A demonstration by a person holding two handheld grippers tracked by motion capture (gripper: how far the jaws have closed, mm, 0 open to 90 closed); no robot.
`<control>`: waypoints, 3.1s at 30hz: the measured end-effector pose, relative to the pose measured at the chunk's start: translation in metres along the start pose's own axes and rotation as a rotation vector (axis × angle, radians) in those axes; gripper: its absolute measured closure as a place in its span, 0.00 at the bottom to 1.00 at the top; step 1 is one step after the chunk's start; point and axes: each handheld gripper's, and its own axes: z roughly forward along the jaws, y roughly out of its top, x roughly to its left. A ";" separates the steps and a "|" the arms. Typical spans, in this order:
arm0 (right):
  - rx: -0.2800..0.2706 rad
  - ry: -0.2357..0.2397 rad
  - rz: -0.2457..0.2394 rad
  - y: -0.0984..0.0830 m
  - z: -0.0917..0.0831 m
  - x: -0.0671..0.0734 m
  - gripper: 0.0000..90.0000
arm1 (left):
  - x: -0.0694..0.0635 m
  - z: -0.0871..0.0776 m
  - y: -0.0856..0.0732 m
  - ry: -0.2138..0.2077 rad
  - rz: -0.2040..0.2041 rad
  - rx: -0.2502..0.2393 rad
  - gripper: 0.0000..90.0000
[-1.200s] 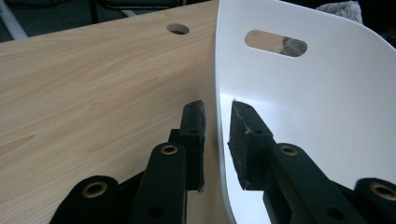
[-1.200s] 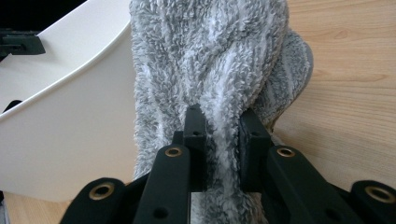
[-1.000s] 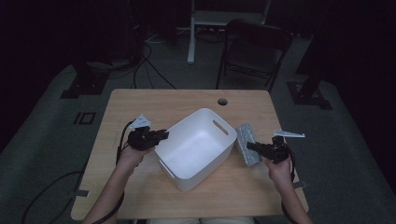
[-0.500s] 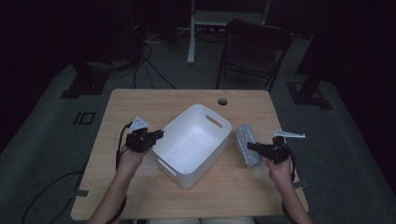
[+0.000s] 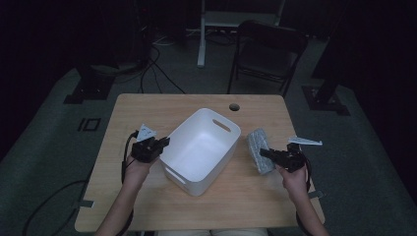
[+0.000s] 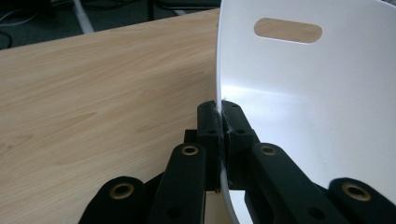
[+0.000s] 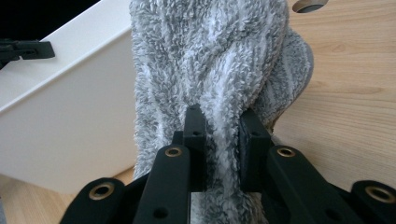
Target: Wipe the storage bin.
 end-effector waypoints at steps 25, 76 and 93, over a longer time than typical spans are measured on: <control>-0.119 0.056 0.008 0.034 0.007 0.033 0.86 | 0.003 0.001 -0.002 -0.028 0.011 -0.025 0.97; 0.127 -0.043 0.064 -0.003 0.094 0.009 0.86 | 0.007 0.006 -0.004 -0.077 0.019 -0.024 0.95; -0.043 0.003 -0.136 0.028 0.053 0.047 0.86 | 0.008 0.006 -0.004 -0.094 0.011 -0.029 0.94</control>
